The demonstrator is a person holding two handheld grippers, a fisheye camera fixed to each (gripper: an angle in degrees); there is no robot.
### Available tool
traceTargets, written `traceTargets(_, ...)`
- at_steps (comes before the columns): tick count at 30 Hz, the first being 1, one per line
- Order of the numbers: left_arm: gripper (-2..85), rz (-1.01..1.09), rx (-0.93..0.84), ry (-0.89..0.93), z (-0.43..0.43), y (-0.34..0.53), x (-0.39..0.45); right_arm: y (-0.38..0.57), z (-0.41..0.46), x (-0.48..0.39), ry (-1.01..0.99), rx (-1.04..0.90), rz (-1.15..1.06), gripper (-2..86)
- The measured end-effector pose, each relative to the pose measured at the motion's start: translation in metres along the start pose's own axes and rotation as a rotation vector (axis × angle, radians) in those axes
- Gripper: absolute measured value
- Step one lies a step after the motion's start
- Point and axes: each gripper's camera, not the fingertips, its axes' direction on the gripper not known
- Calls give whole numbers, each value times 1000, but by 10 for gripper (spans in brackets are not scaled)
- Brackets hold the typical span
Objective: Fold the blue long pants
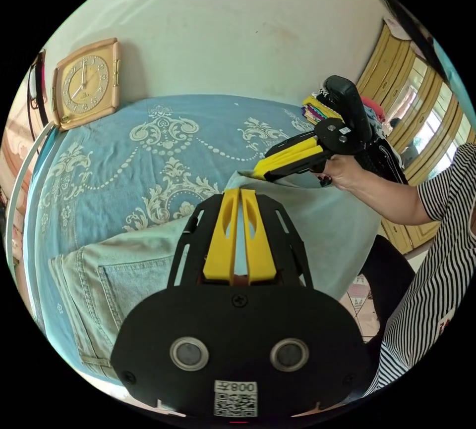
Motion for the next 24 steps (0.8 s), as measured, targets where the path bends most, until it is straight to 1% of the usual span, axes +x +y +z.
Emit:
traceTargets(3,3,-34,51,-7,13,-16,-2,-11,15,13,23,-72,0,3)
traceTargets(7,3,-62,-86,-51,53,-29,-5,-16,39,37,-27,-153,53,2)
traceTargets(8,3,-79,-125,-55,61,-32,-6,-17,39,41,-41,-150,64,3)
traceTargets(9,4,-82,-128,-49,63,-33,-5,-17,33,50,-81,-138,92,3)
traceTargets(12,8,-97,-76,2,60,-40,-1,-16,11,71,-170,-82,158,3)
traceTargets(14,11,-97,-38,35,57,-48,5,-11,-8,79,-141,-45,202,2)
traceTargets(15,11,-92,-29,40,56,-50,7,-6,-24,86,-88,-13,264,2)
traceTargets(17,10,-55,-20,75,59,-58,19,4,-50,93,-86,48,320,3)
traceTargets(19,6,-24,-66,70,69,-66,27,20,-83,86,-156,151,333,4)
traceTargets(20,5,-22,-122,22,81,-70,32,23,-88,82,-173,165,326,4)
traceTargets(22,4,-22,-211,-39,100,-73,35,26,-90,59,-193,110,278,3)
traceTargets(24,5,-46,-212,-22,108,-78,36,31,-84,46,-162,47,278,2)
